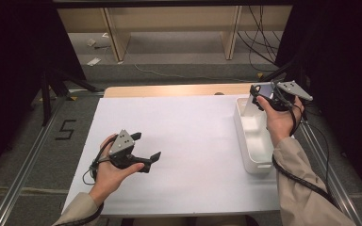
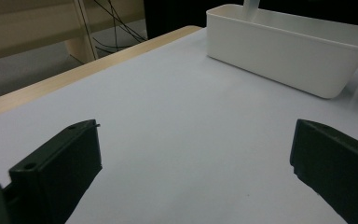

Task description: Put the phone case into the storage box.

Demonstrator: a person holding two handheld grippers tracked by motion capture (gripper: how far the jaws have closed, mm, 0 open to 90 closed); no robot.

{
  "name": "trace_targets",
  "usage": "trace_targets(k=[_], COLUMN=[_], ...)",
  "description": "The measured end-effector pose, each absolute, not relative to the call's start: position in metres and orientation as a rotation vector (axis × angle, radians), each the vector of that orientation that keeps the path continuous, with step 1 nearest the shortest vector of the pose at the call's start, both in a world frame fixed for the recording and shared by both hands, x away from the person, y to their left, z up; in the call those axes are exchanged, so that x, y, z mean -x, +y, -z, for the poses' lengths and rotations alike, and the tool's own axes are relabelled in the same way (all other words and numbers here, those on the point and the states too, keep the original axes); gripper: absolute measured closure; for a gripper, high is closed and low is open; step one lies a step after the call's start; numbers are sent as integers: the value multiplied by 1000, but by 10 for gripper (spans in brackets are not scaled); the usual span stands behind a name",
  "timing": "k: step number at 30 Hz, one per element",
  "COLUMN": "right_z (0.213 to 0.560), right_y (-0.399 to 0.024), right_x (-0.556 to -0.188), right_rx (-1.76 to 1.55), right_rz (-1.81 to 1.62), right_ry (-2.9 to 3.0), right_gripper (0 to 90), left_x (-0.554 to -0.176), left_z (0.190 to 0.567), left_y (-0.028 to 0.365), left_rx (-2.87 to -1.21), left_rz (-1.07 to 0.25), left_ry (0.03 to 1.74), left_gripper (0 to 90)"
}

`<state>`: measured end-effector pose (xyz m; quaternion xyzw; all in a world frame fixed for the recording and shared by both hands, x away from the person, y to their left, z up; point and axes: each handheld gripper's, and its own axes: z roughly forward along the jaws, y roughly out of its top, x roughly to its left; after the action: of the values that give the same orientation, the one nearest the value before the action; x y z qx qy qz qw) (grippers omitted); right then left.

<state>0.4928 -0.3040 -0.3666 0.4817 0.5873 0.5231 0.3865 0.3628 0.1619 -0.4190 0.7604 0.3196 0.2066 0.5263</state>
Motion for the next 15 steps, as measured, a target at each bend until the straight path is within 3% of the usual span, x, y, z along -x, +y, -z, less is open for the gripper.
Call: trace_targets(k=[15], right_z=[363], right_y=[-300], right_x=[-500], right_rx=[-1228], right_rz=[-1337], right_ry=[1502], right_gripper=[181], left_x=[-362], left_z=[418], left_y=[162], left_rx=[-1817], left_rz=[-496], left_ry=[765], left_gripper=[12])
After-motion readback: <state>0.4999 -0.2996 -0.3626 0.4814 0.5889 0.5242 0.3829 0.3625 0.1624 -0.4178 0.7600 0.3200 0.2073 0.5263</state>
